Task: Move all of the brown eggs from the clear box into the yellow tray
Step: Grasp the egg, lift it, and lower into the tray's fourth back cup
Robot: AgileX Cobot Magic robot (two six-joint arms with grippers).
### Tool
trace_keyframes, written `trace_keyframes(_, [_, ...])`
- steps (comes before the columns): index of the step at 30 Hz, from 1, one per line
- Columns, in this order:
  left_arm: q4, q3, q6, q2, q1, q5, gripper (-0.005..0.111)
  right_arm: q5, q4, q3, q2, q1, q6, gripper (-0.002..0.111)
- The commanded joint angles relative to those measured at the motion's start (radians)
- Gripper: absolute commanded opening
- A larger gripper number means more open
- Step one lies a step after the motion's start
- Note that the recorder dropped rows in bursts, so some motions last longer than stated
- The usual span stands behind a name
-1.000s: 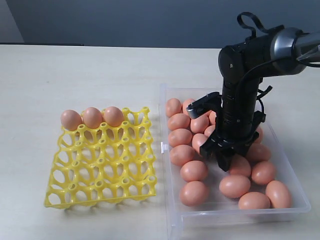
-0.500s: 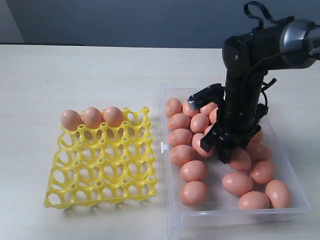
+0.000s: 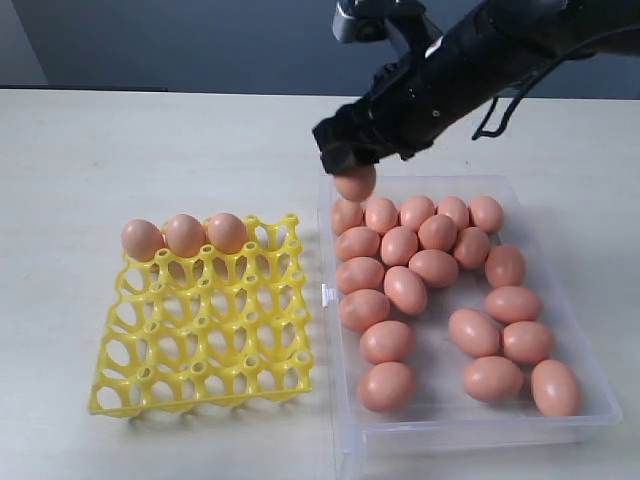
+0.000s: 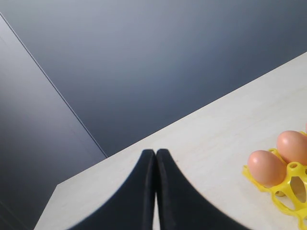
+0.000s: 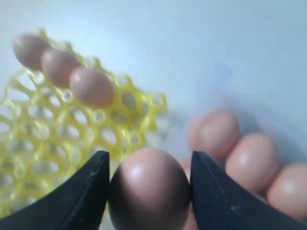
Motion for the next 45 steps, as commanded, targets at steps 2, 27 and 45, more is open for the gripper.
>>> trace_keyframes(2, [0.003,-0.001,-0.004,-0.005,-0.011,-0.005,0.0,-0.191,0.453,-0.001,0.096,0.023,-0.379,0.003])
trace_keyframes(27, [0.003,-0.001,-0.004,-0.005,-0.011,-0.005,0.0,-0.103,0.909,-0.001,0.348,0.032,-0.883,0.014])
trace_keyframes(45, [0.003,-0.001,-0.004,-0.005,-0.011,-0.005,0.0,-0.08,0.853,-0.001,0.348,0.032,-0.883,0.049])
